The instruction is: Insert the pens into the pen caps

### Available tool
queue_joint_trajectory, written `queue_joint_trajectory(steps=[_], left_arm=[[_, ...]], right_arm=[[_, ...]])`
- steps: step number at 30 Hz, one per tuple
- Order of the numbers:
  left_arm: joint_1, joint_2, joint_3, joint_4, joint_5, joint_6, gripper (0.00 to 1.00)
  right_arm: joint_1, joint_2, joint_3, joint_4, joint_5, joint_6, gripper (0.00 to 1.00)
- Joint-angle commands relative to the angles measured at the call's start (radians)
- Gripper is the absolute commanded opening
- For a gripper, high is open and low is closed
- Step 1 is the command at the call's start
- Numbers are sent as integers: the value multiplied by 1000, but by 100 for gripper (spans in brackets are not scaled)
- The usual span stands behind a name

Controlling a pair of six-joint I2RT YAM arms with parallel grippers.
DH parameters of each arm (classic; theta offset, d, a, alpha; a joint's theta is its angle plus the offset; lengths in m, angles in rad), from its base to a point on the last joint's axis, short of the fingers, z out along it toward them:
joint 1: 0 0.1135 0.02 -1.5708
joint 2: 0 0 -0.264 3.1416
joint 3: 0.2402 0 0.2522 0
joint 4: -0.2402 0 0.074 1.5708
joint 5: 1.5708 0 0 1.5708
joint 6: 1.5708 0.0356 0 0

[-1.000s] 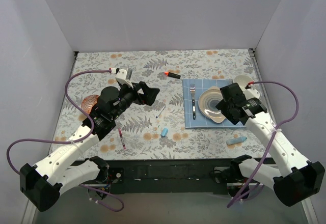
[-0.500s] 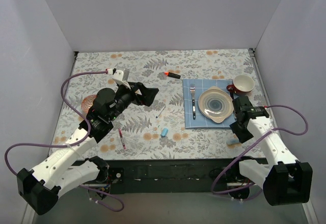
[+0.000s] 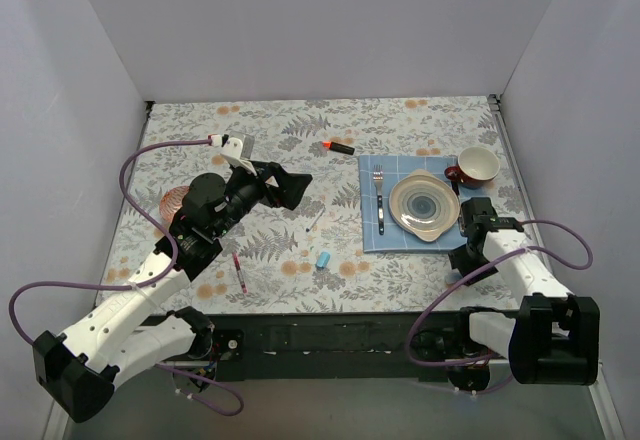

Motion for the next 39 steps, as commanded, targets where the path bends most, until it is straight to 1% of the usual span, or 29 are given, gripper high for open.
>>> queue_joint_trajectory(steps=[1,3,8,9,11,12,15,17,19,20,22,23,24,25,26,27,28,29,31,32,33,34,35,36,38,39], left_arm=[[-5,-21,-5,5,16,19,98],[-5,-20,-7,7,25,20,98],[-5,-20,-10,11,29,23,98],[-6,-20,-10,11,29,22,98],[-6,-21,-11,11,34,28,98],[-6,-23,-13,14,37,33,98],[-6,-37,-25,30,60,57,98],[-8,-49,-40,40,69,68,97],[-9,-60,-51,57,66,73,96],[-9,-60,-50,57,51,76,96],[-9,-35,-40,42,16,65,96],[-9,-19,-12,30,-13,57,96],[-9,7,16,-13,-15,33,95],[-9,59,47,-39,-47,10,93],[-9,92,126,-93,-55,-24,92],[-9,121,162,-169,-47,-51,91],[-9,145,191,-194,-32,-108,87],[-9,187,217,-210,9,-136,86],[-9,215,243,-201,115,-212,85],[-9,238,245,-190,149,-234,82],[-9,251,248,-158,208,-259,81],[-9,265,248,-142,229,-277,80],[-9,281,251,-129,249,-308,79],[-9,317,256,-107,267,-318,78],[-9,360,274,-93,305,-345,76],[-11,401,283,-83,322,-349,74]], right_arm=[[-13,19,-38,67,11,-8,50],[-13,24,-52,77,43,-4,49],[-12,15,-75,72,63,3,47],[-13,9,-84,84,69,3,42],[-13,-10,-110,98,73,1,35],[-13,-18,-123,125,69,-4,27],[-13,-45,-155,161,62,-31,17],[-13,-70,-158,167,65,-65,11],[-13,-106,-146,147,62,-86,7],[-13,-125,-137,146,53,-133,2],[-13,-191,-91,150,24,-209,1],[-13,-215,-68,152,-7,-274,1],[-13,-240,-31,155,-19,-307,1],[-13,-289,-10,158,-35,-338,1],[-13,-312,9,176,-76,-368,1],[-13,-332,24,194,-105,-452,1],[-13,-358,55,211,-131,-479,1],[-13,-363,70,221,-157,-511,1],[-6,-348,116,259,-268,-609,1],[-3,-340,126,277,-355,-631,1],[9,-335,129,329,-404,-646,1],[16,-328,126,361,-465,-680,1],[25,-328,111,406,-584,-683,1],[60,-329,101,484,-631,-680,1],[120,-341,72,569,-681,-656,1],[202,-347,67,598,-667,-648,1]])
